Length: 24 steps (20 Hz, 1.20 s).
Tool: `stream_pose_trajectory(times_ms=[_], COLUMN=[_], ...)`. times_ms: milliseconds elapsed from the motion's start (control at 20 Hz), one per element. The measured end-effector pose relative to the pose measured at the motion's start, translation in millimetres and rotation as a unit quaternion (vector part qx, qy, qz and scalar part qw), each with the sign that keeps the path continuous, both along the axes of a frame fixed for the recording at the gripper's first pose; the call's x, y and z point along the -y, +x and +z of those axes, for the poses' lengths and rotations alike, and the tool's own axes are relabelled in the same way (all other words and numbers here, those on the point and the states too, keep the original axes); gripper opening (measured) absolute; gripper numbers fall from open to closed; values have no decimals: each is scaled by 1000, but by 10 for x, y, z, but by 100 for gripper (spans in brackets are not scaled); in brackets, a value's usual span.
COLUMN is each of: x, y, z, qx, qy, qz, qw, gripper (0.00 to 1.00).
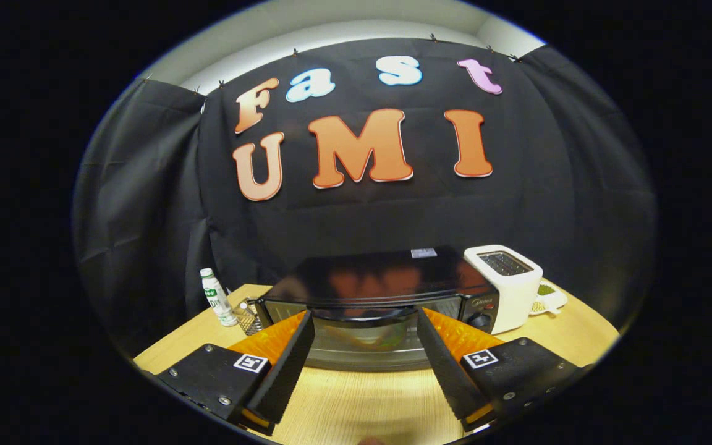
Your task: Open the toaster oven, put the food inside, and close the toaster oven door.
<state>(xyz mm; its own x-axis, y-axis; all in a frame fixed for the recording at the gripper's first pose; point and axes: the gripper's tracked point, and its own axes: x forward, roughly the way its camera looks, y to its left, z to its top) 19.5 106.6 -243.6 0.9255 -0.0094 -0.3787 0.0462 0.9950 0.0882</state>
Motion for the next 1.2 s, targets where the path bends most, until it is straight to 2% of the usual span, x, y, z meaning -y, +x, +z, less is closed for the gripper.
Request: stream_pose_trajectory(times_ms=[250,450,700,1050,1200], x=[-23,6,128,44,108], y=[-112,-183,-253,-392,-380], z=[798,1408,1999,2567,2751], qx=[83,135,178,198,214], qy=[-36,-37,-70,-39,-51], qz=[16,18,18,51,50], qw=[996,990,981,978,974], gripper=[99,99,98,98,99])
